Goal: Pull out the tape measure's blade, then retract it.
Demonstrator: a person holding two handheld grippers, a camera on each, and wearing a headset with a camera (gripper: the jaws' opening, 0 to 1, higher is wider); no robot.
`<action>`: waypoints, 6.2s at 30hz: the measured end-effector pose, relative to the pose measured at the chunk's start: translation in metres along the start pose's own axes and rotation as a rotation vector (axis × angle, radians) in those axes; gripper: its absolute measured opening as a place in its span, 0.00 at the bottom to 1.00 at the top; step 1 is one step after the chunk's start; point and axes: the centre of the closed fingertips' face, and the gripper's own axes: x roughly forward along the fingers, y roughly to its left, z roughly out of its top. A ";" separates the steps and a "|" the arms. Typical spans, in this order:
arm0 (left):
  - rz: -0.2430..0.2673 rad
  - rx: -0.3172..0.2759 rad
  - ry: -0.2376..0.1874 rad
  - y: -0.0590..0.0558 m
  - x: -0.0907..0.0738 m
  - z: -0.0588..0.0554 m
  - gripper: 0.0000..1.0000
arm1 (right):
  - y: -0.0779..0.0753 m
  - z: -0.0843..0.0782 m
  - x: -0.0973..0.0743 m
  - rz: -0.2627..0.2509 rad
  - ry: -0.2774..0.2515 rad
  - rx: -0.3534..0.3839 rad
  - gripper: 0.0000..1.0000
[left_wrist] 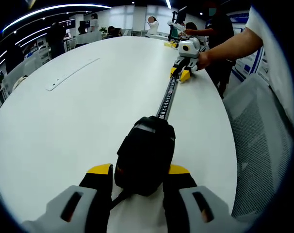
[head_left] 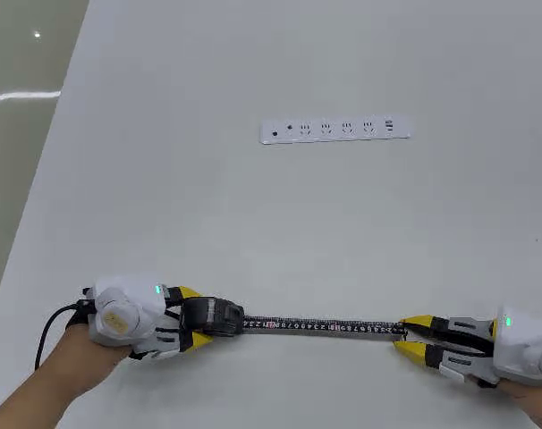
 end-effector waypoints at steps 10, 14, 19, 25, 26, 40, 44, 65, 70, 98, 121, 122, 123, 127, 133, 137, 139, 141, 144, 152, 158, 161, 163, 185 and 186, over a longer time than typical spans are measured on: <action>0.004 -0.026 -0.001 -0.002 -0.004 -0.001 0.46 | 0.000 0.003 0.000 -0.014 -0.023 0.044 0.28; 0.016 -0.044 -0.005 0.000 -0.008 0.000 0.48 | 0.000 0.003 -0.001 -0.021 -0.018 0.052 0.31; 0.032 -0.064 -0.023 -0.001 -0.011 0.002 0.53 | 0.001 0.003 -0.003 -0.031 -0.010 0.061 0.33; 0.041 -0.090 -0.036 -0.004 -0.013 0.003 0.56 | 0.004 0.004 -0.007 -0.051 -0.009 0.078 0.38; 0.045 -0.107 -0.050 -0.004 -0.014 0.004 0.56 | 0.004 0.004 -0.007 -0.054 -0.008 0.082 0.39; 0.085 -0.137 -0.067 -0.007 -0.025 0.004 0.58 | 0.002 0.010 -0.013 -0.101 -0.028 0.092 0.41; 0.116 -0.183 -0.103 -0.004 -0.029 0.006 0.58 | 0.003 0.016 -0.019 -0.140 -0.054 0.096 0.42; 0.195 -0.311 -0.201 -0.032 -0.047 0.007 0.64 | 0.041 0.018 -0.032 -0.213 -0.082 0.124 0.50; 0.214 -0.331 -0.225 -0.036 -0.053 0.009 0.67 | 0.047 0.018 -0.036 -0.236 -0.095 0.134 0.52; 0.368 -0.444 -0.286 -0.052 -0.085 -0.015 0.73 | 0.079 0.025 -0.052 -0.342 -0.117 0.117 0.54; 0.379 -0.466 -0.312 -0.080 -0.095 -0.034 0.77 | 0.102 0.031 -0.057 -0.377 -0.149 0.082 0.56; 0.377 -0.468 -0.314 -0.081 -0.095 -0.034 0.77 | 0.103 0.032 -0.057 -0.377 -0.150 0.082 0.56; 0.375 -0.472 -0.316 -0.082 -0.095 -0.034 0.78 | 0.103 0.031 -0.057 -0.379 -0.147 0.080 0.56; 0.378 -0.477 -0.318 -0.085 -0.097 -0.035 0.77 | 0.103 0.030 -0.060 -0.384 -0.151 0.078 0.56; 0.376 -0.476 -0.322 -0.086 -0.098 -0.036 0.78 | 0.105 0.032 -0.061 -0.394 -0.160 0.079 0.57; 0.380 -0.483 -0.332 -0.087 -0.100 -0.037 0.78 | 0.109 0.032 -0.061 -0.397 -0.162 0.079 0.57; 0.386 -0.480 -0.332 -0.087 -0.101 -0.038 0.78 | 0.110 0.032 -0.062 -0.400 -0.164 0.078 0.57; 0.387 -0.488 -0.330 -0.088 -0.101 -0.038 0.78 | 0.112 0.031 -0.063 -0.401 -0.166 0.082 0.58; 0.387 -0.490 -0.327 -0.088 -0.100 -0.041 0.78 | 0.113 0.029 -0.063 -0.403 -0.171 0.100 0.58; 0.386 -0.486 -0.327 -0.088 -0.099 -0.039 0.77 | 0.113 0.025 -0.065 -0.409 -0.170 0.108 0.58; 0.384 -0.483 -0.322 -0.088 -0.099 -0.039 0.77 | 0.113 0.025 -0.063 -0.410 -0.170 0.106 0.58; 0.384 -0.485 -0.320 -0.088 -0.099 -0.040 0.77 | 0.112 0.024 -0.063 -0.408 -0.170 0.105 0.58; 0.385 -0.484 -0.321 -0.088 -0.099 -0.040 0.77 | 0.112 0.024 -0.063 -0.406 -0.167 0.106 0.58; 0.463 -0.662 -0.350 -0.072 -0.098 -0.034 0.79 | 0.109 0.027 -0.061 -0.398 -0.169 0.095 0.58; 0.465 -0.665 -0.344 -0.072 -0.096 -0.035 0.79 | 0.108 0.027 -0.061 -0.398 -0.166 0.093 0.58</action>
